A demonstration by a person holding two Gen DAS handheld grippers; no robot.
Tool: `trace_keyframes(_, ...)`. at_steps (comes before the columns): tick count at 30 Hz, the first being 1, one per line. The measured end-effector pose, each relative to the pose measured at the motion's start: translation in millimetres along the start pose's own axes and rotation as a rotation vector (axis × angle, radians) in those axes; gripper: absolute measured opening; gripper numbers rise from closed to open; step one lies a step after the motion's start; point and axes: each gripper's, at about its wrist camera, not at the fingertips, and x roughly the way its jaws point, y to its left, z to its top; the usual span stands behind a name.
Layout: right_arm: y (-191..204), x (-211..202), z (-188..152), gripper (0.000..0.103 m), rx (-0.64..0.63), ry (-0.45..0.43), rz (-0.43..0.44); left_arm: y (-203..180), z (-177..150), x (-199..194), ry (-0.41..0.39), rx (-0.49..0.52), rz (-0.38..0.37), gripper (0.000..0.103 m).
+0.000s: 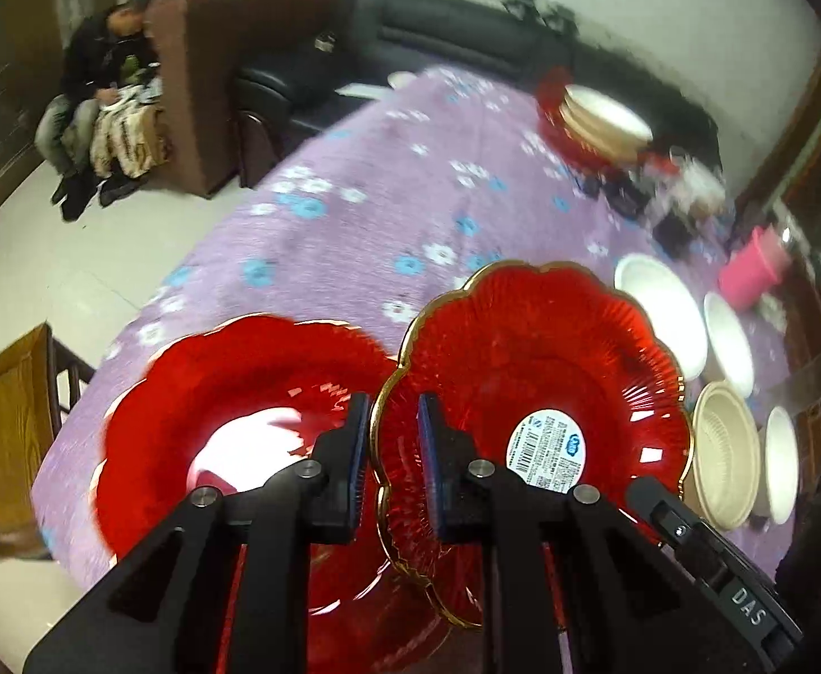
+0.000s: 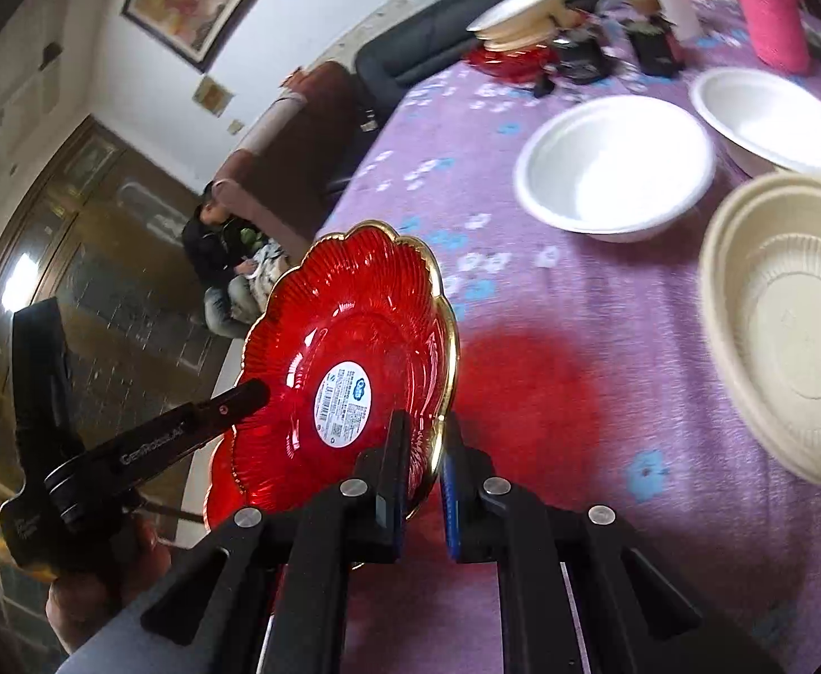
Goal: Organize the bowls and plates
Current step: 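Lift the gold-rimmed plate and lower it onto the red wedding plate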
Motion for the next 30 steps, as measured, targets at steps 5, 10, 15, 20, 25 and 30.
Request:
trace_keyframes(5,35.7,5.1,-11.9,0.009,-0.079,0.014,0.024,34.3,-17.9,-21.4,-0.057,-0.080,0.024,0.015)
trace_keyframes(10,64.1,16.8,-23.0,0.009,-0.141,0.039,0.037,58.2,-30.1,-26.1,-0.074,-0.122,0.060,0.015)
trace_keyframes(15,81.2,28.1,-34.6,0.009,-0.186,0.060,0.036,77.5,-39.3,-27.8,-0.079,-0.159,0.078,0.015)
trace_keyframes(20,89.5,37.0,-39.7,0.009,-0.212,0.072,0.030,88.1,-47.0,-28.1,-0.091,-0.175,0.098,0.015)
trace_keyframes(25,94.2,44.8,-45.8,0.009,-0.235,0.085,0.016,91.6,-52.7,-22.9,-0.089,-0.185,0.121,0.015)
trace_keyframes(30,93.4,54.3,-47.6,0.009,-0.243,0.103,-0.001,94.1,-55.4,-14.6,-0.072,-0.186,0.136,0.015)
